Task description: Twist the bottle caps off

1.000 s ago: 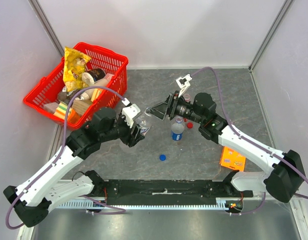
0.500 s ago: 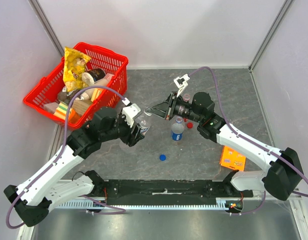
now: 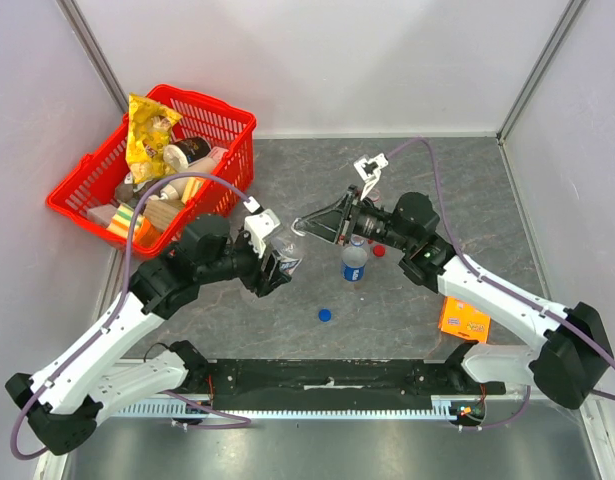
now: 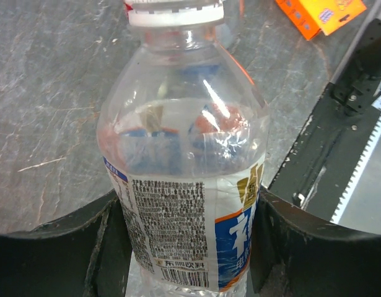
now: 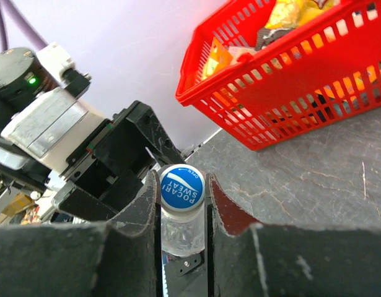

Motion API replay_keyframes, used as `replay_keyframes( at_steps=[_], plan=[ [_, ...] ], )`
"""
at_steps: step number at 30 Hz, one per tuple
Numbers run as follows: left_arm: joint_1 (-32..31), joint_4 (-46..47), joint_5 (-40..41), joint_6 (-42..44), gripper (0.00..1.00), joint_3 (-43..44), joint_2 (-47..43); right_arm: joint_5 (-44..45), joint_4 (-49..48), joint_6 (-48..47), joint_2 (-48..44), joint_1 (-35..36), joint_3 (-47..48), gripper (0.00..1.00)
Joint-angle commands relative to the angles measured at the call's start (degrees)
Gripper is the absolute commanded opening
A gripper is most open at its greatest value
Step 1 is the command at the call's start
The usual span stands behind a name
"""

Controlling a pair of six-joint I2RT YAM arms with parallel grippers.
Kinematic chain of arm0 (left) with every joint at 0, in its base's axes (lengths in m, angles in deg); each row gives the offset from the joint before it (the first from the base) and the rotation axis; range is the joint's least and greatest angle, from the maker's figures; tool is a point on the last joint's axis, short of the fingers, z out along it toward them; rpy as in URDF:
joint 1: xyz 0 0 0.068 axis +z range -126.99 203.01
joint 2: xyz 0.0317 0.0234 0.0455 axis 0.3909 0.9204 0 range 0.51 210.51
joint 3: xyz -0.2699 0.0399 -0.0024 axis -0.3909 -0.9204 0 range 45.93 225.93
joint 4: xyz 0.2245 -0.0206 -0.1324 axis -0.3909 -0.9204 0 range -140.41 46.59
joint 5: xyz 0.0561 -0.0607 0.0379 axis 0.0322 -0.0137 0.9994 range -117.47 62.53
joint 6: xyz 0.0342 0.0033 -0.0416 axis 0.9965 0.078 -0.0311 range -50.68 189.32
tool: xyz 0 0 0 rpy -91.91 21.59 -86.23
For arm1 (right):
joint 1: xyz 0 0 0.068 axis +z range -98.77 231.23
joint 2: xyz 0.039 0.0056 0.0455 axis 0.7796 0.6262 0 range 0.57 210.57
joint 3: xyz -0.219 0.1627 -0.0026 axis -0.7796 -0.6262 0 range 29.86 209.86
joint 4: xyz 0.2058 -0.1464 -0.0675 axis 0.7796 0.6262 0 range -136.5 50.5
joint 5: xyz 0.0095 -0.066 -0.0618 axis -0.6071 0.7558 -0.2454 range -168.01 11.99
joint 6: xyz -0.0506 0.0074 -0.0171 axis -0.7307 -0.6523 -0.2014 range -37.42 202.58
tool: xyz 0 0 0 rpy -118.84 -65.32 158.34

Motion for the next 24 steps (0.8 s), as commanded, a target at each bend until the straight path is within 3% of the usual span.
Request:
replay_keyframes(
  at_steps=[1, 11, 24],
  plan=[
    [-0.06, 0.73, -9.15, -0.42, 0.02, 2.42, -0.45, -7.11, -9.61, -2.06, -3.35, 0.58, -1.29, 0.00],
    [-0.06, 1.70, -30.41, 0.90, 0.02, 3.04, -0.45, -18.80, -16.29, -5.84, -6.51, 0.58, -2.44, 0.00],
    [-0.06, 6.01, -56.35, -1.21, 0.02, 3.39, 2.53, -25.75, -35.53, -0.57, -10.73, 0.58, -7.71, 0.00]
  ],
)
